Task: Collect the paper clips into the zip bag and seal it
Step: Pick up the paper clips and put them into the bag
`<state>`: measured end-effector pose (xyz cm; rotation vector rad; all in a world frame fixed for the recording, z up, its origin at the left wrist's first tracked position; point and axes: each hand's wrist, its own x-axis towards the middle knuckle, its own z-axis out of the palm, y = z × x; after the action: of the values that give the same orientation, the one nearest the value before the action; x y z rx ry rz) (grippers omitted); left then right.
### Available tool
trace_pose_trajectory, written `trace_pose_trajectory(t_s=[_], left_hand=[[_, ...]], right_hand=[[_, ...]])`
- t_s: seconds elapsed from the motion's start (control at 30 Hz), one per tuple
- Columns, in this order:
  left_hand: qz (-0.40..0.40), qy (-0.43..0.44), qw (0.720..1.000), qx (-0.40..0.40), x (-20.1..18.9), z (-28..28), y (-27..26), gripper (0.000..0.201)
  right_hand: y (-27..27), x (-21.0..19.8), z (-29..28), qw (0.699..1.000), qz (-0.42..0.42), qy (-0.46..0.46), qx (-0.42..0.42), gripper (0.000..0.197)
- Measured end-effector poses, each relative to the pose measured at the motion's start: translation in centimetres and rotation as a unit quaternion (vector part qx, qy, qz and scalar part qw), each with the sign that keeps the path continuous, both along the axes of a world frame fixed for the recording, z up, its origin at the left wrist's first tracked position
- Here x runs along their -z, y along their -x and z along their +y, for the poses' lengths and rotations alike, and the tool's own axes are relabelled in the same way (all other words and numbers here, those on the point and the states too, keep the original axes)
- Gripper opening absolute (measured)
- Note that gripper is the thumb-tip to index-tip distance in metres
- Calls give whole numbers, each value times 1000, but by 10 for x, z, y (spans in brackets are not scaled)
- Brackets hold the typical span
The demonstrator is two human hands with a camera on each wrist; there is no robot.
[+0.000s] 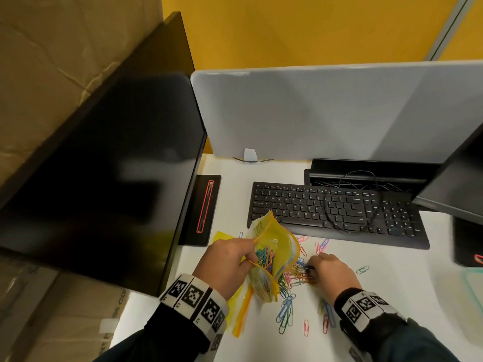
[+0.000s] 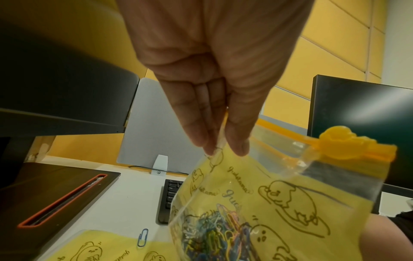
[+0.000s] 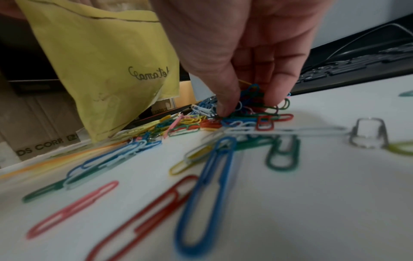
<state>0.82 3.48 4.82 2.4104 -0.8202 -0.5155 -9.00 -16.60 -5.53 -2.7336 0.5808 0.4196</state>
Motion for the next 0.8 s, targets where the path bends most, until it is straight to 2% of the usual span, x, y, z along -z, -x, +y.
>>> trace_pose_trajectory(t_s=[0.23,0.37,0.43,0.53,0.6,0.7,0.73,0.8], left_hand=[[-4,-12,1000,6,1,-2,-1,8],[4,-7,1000,5,-1,-6,0,12],[-1,-13,1000,11,-2,-11,1,12],[-16,-10,1000,22,-5,-19,4,11],[-22,4,999,24,-8,-24,5,11],[-34,12,999,15,-11,-29,4,10],[-40,13,999,12,-11,-31,4,10],[-37,18,999,3,-11,-31,4,10]], right_hand=[[13,-18,-5,990,-83,-72,90,20],[20,-57,-5,955,-202,-145,164,9],[15,-81,-2,944,-258,-154,137,6],[1,-110,4,942,-306,-129,53,8],[-9,-117,8,958,-278,-69,-25,12],[-24,-122,14,977,-173,7,-123,17],[-28,-124,16,977,-159,4,-140,19],[-28,-127,18,971,-187,-43,-144,26]])
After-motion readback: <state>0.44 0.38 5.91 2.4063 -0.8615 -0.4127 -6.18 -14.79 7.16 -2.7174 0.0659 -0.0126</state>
